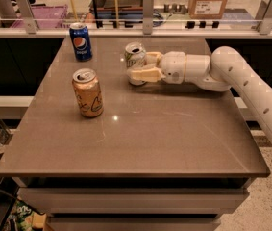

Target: Place 7up can upright

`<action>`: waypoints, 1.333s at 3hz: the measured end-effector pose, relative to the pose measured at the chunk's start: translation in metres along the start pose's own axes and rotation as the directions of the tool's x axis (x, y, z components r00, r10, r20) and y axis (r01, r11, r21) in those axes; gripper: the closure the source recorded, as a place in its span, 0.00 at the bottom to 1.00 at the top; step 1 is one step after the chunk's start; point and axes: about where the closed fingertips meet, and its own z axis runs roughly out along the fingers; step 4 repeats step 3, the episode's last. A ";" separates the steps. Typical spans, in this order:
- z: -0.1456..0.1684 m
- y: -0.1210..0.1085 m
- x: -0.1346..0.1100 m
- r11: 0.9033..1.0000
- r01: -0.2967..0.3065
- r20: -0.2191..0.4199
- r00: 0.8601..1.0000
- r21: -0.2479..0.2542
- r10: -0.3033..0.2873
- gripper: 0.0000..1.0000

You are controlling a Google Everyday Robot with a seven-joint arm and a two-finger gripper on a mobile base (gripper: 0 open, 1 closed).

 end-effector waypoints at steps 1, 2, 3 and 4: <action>0.003 0.001 0.000 1.000 0.000 0.001 1.000 -0.005 0.000 0.13; 0.006 0.002 -0.001 1.000 0.000 0.002 1.000 -0.010 0.000 0.00; 0.006 0.002 -0.001 1.000 0.000 0.002 1.000 -0.010 0.000 0.00; 0.006 0.002 -0.001 1.000 0.000 0.002 1.000 -0.010 0.000 0.00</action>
Offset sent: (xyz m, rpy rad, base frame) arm -0.0004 0.0027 0.0001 0.0005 0.0002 0.0043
